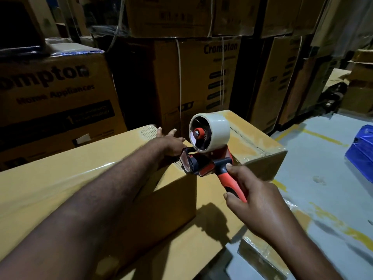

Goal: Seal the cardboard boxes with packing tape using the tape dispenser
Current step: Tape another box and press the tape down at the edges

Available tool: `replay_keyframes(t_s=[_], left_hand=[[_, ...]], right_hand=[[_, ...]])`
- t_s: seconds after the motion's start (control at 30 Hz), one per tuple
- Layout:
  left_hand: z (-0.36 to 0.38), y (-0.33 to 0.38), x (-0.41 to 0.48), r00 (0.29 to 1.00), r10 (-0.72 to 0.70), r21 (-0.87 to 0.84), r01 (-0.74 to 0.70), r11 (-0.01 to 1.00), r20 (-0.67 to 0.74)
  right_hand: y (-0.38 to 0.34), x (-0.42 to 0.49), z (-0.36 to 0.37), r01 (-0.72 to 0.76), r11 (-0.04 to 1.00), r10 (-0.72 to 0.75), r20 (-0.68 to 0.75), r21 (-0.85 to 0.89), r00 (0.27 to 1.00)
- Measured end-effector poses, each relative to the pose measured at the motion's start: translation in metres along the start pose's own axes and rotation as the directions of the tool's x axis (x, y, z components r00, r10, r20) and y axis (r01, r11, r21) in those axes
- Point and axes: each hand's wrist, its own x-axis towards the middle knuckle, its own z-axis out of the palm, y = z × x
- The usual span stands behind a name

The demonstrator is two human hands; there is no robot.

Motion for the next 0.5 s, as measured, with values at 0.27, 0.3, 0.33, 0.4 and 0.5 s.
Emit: replay_keyframes(t_s=[0.27,0.3,0.33,0.4,0.5], left_hand=[[-0.016,0.024,-0.025,1.0,0.028,0.078,-0.027,0.997,-0.001],[-0.017,0.025,-0.026,1.0,0.024,0.066,-0.024,0.998,-0.002],[-0.018,0.026,-0.028,1.0,0.024,0.06,-0.024,0.998,0.0],[-0.019,0.031,-0.035,1.0,0.027,0.046,-0.027,0.999,0.001],[-0.02,0.035,-0.044,0.997,0.004,0.045,-0.001,0.999,-0.076]], right_hand=[[0.024,-0.026,0.0,-0.014,0.999,0.013,0.037,0.038,0.999],[0.027,-0.029,0.0,-0.014,0.999,0.012,0.043,0.046,0.999],[0.029,-0.031,0.0,-0.014,0.998,0.012,0.046,0.055,0.999],[0.032,-0.035,0.0,-0.015,0.998,0.012,0.045,0.069,0.999],[0.036,-0.04,0.002,-0.018,0.996,0.014,0.045,0.087,0.999]])
